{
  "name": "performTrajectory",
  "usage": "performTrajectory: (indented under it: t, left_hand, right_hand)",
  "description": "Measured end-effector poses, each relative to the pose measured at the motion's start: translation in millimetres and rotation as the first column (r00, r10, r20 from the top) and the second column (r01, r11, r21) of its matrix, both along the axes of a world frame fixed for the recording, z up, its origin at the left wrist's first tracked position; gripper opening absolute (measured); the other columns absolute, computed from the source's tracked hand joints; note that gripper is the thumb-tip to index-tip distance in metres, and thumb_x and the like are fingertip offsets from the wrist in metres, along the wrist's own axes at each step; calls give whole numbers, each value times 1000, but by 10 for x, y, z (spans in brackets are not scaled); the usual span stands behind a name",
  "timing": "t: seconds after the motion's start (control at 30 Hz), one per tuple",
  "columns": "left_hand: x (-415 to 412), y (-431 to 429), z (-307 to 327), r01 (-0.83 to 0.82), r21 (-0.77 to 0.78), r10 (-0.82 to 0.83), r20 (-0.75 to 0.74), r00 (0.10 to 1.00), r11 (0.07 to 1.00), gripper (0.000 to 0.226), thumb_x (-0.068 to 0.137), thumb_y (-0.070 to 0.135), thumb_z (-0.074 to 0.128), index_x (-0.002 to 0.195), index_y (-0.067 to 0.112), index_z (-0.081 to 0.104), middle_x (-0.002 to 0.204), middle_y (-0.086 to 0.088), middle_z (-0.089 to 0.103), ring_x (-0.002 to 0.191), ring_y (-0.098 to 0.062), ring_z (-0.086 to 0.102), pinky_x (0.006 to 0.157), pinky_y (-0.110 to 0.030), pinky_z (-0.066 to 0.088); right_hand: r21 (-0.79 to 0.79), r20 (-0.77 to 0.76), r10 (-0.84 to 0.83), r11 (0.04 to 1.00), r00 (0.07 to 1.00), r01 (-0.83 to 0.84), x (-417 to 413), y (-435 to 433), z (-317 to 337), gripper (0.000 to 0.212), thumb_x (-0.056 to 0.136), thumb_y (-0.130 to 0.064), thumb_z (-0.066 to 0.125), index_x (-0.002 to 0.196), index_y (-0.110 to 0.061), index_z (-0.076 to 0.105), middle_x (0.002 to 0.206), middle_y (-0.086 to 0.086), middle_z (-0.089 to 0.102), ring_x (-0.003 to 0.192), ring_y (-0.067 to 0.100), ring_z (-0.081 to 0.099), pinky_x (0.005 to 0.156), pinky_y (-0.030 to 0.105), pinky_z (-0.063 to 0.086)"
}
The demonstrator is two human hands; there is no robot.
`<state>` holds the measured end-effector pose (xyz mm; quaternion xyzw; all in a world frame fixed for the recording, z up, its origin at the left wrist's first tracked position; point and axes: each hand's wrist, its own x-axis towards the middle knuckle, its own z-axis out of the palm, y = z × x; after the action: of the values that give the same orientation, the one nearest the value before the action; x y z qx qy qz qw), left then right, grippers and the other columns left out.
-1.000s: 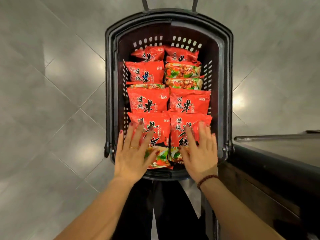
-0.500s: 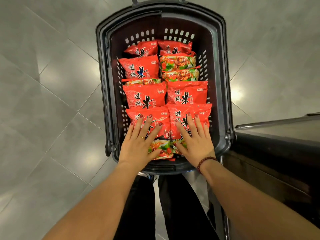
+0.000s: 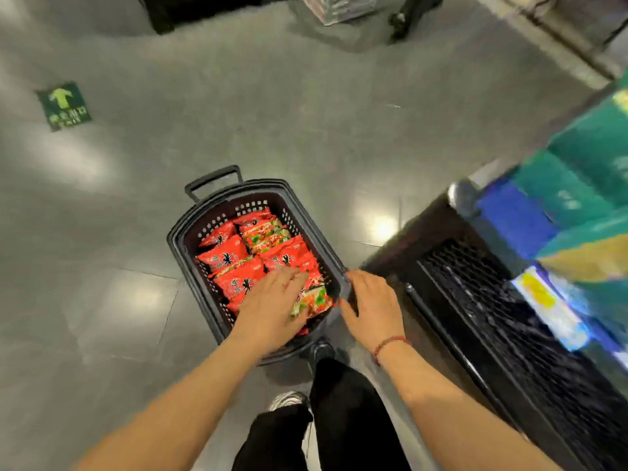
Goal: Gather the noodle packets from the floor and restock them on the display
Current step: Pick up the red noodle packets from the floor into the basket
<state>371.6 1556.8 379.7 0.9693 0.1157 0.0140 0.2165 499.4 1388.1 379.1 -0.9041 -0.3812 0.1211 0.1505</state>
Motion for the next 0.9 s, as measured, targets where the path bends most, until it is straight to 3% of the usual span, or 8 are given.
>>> performTrajectory:
  t: [0.17,0.3,0.37,0.47,0.6,0.7,0.9]
  left_hand:
    - [320,-502,723,278,73,-277,-25,961,958,64,63,33,80,120,8,63,111,-11,65,101,-31,63,80,-39,57]
    - [529,-1215,956,541,110,-541,-33,840,834,63,65,38,74,120,9,63,112,-12,65,99,-33,64,76,-40,58]
    - [586,-1705,1096,645,104,-648,-11,762,757,63,68,42,65,122,10,62,114,-10,64,102,-32,63,79,-40,58]
    - [544,-2545,1334,785,128,-791,-9,612,606,65,68,45,69,125,13,62,116,-6,64,105,-29,62,80,-39,57]
    - [295,-3730,1596,912,190,-930,9,369,363,64,68,42,77,125,16,63,116,-6,65,104,-28,64,77,-38,58]
    - [-10,-4672,1719,957,211,-980,47,196,201,65,64,39,80,122,15,64,113,-6,66,99,-30,65,74,-38,58]
    - [-957,-6570,1882,973,219,-991,97,-92,-69,60,64,41,77,117,16,64,109,-5,66,97,-28,66,71,-37,59]
  right_hand:
    - [-31,0,-283,959,959,283,-368,-902,689,54,77,-33,68,126,-12,57,123,10,59,109,35,56,90,43,48]
    - [-37,51,-512,857,858,514,-707,-1749,1077,57,90,-41,56,141,-20,42,143,1,43,130,25,40,105,37,34]
    - [-23,87,-634,770,769,638,-941,-2214,1227,58,91,-43,52,143,-23,37,145,-2,40,133,21,36,108,35,30]
    - [-11,111,-771,630,627,776,-1401,-2909,1427,59,91,-44,52,143,-23,37,145,-2,40,133,21,35,108,34,30]
    - [66,144,-916,387,375,920,-2176,-3859,1602,56,78,-43,58,127,-16,58,127,6,59,118,29,54,96,40,46]
    - [133,165,-967,217,194,967,-2864,-4622,1675,54,67,-47,57,110,-16,66,106,3,67,96,28,65,78,38,56]
    - [102,213,-971,-89,-110,991,-4246,-6038,1875,53,57,-46,73,103,-21,68,97,-2,68,84,23,68,69,31,55]
